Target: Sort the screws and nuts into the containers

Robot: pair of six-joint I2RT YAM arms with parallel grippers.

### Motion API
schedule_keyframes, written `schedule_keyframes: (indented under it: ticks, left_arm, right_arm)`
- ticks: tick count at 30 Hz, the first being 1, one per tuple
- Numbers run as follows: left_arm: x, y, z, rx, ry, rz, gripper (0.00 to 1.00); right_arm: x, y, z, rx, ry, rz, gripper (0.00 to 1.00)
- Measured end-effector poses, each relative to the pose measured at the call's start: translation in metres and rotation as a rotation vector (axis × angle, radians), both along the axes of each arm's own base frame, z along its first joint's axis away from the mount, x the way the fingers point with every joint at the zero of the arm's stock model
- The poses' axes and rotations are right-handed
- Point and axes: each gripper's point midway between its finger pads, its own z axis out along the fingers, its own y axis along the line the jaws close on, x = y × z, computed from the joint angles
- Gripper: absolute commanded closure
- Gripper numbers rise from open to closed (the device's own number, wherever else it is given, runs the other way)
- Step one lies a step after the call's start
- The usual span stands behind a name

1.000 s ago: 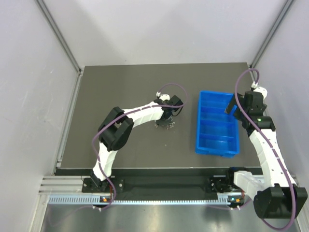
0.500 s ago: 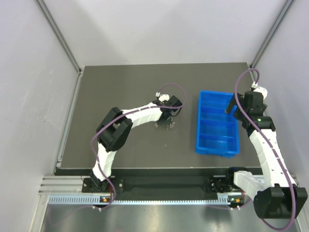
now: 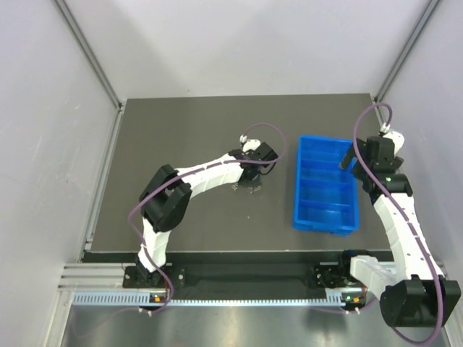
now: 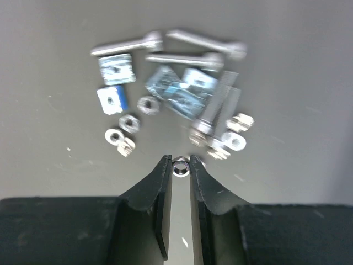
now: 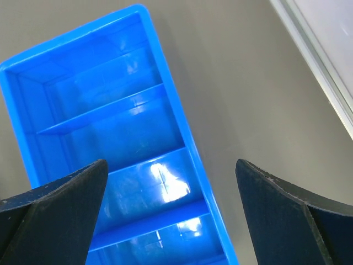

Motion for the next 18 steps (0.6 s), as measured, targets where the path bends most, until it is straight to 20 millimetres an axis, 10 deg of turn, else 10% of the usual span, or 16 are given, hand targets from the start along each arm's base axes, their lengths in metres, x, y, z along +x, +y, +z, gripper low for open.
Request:
schedule_keyframes:
  ticks: [10,18]
  left_arm:
    - [-0.019,-0.107,0.11,-0.229,-0.2,-0.248,0.87]
    - [-0.045,-0.183,0.123,-0.351,-0.234,-0.427,0.87]
  right_arm:
    - [-0.015,-0.031,-0.003,0.039,0.008,-0.173,0.0]
    - [-0.028,-0.038,0.001,0.062,-0.013,-0.204,0.0]
